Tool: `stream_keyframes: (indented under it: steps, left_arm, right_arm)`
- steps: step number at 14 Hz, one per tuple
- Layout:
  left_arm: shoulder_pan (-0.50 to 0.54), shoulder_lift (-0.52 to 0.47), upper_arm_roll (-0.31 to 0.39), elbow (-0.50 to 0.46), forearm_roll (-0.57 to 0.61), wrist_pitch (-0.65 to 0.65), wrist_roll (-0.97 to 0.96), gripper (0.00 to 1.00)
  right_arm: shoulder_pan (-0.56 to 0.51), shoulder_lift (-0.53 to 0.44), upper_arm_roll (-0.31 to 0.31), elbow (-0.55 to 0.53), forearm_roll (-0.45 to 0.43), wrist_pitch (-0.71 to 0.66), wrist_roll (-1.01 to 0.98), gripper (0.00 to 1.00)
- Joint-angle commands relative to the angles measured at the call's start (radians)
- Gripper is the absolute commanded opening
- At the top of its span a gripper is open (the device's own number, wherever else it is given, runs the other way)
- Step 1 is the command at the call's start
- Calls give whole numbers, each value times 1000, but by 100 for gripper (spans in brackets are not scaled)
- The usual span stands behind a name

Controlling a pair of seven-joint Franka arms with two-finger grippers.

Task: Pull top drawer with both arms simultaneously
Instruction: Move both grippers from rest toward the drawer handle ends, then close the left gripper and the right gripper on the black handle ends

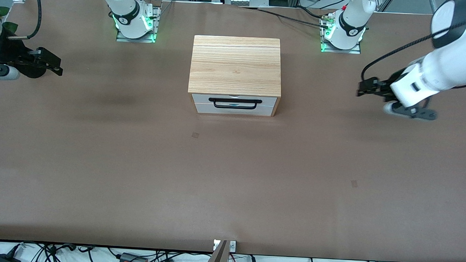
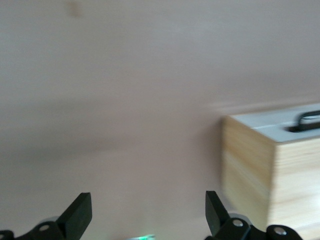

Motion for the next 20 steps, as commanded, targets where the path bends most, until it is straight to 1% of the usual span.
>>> stream_keyframes:
  steps: [1, 2, 6, 7, 8, 9, 12, 13, 14, 15, 16, 18, 19, 20]
  left_arm:
    - [5, 120, 0, 67, -129, -7, 10, 100]
    - [2, 140, -1, 70, -150, 23, 10, 100]
    - [-27, 189, -49, 72, -173, 94, 10, 100]
    - [-28, 203, -50, 72, -230, 117, 11, 100]
    - [-29, 230, -49, 72, -324, 134, 11, 100]
    - [-29, 264, -50, 71, -403, 154, 14, 100]
    - [-62, 338, -52, 70, -482, 217, 46, 100]
    - [-65, 367, -52, 69, -539, 229, 68, 100]
    - [-65, 393, -53, 61, -622, 229, 85, 100]
    - [-65, 417, -53, 55, -700, 229, 109, 100]
    - [-67, 440, -53, 55, -747, 228, 143, 100]
    - [-90, 483, -59, 54, -813, 228, 242, 100]
    - [-93, 505, -63, 54, -854, 223, 304, 100]
    - [-93, 523, -72, 54, -877, 222, 350, 100]
  right_arm:
    - [-11, 14, 13, 6, 10, -35, -13, 100]
    - [-11, 27, 11, 6, 58, -51, -13, 100]
    - [-18, 177, 7, 6, 343, -145, -15, 100]
    - [-18, 211, 7, -3, 408, -144, -30, 100]
    - [-15, 242, 7, -13, 462, -138, -48, 100]
    - [-14, 274, 7, -23, 549, -118, -68, 100]
    - [-4, 351, 10, -81, 782, -37, -223, 100]
    - [-3, 372, 13, -111, 859, -6, -295, 100]
    - [6, 391, 14, -144, 935, 25, -365, 100]
    - [28, 409, 14, -170, 1011, 49, -430, 100]
    - [55, 434, 14, -178, 1081, 69, -468, 100]
    - [112, 496, 14, -181, 1187, 126, -577, 100]
    - [136, 535, 14, -185, 1259, 148, -663, 100]
    - [161, 566, 14, -204, 1359, 152, -729, 100]
